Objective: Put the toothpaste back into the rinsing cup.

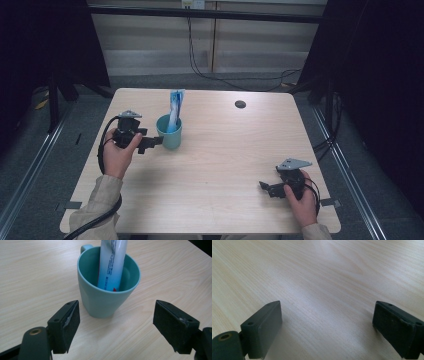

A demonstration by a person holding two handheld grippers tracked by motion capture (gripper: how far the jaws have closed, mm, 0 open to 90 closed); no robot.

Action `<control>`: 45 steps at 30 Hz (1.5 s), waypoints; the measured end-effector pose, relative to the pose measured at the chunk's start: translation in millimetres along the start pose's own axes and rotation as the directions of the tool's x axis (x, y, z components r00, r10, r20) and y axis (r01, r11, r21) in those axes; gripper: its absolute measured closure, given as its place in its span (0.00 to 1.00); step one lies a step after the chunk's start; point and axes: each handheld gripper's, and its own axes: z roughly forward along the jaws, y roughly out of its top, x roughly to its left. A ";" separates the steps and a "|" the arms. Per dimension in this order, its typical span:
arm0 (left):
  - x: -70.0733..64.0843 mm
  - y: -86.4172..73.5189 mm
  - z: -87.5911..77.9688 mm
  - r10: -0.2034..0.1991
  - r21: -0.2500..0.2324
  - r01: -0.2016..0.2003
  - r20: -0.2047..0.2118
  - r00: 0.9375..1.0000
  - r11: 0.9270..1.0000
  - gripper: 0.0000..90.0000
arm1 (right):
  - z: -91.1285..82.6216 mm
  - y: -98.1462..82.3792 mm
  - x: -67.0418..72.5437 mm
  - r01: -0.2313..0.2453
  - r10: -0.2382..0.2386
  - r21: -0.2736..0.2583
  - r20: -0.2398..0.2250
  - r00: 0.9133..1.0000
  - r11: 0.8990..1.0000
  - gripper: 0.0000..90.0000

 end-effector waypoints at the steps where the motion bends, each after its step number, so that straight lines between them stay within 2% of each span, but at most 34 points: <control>1: 0.0 -2.2 0.1 0.005 -0.003 -0.005 0.003 1.000 1.000 0.24 | 0.0 0.0 0.0 0.000 0.000 0.000 0.000 1.000 1.000 0.09; 16: 0.3 -29.0 7.9 0.003 0.008 -0.003 0.011 1.000 1.000 0.24 | 0.0 0.0 0.0 0.000 0.000 0.000 0.000 1.000 1.000 0.09; 18: 1.2 -34.0 11.3 -0.007 0.015 0.007 0.015 1.000 1.000 0.24 | 0.0 0.0 0.0 0.000 0.000 0.000 0.000 1.000 1.000 0.09; 21: 2.2 -40.3 15.2 0.013 0.040 -0.013 0.000 1.000 0.999 0.24 | -0.1 0.0 0.1 -0.001 0.001 0.001 0.000 1.000 1.000 0.09; 27: 2.6 -50.2 20.0 0.006 0.035 -0.006 0.014 1.000 0.999 0.24 | 0.0 0.0 0.1 -0.001 0.001 0.000 0.000 1.000 1.000 0.09; 37: 0.1 -62.9 26.9 0.013 0.047 -0.013 0.000 1.000 0.999 0.24 | 0.0 0.0 0.1 -0.001 0.001 0.000 0.000 1.000 1.000 0.09; 45: -1.8 -74.0 34.3 0.033 0.069 -0.033 -0.002 0.999 0.997 0.25 | 0.0 0.0 0.0 0.000 0.000 0.000 0.000 1.000 1.000 0.09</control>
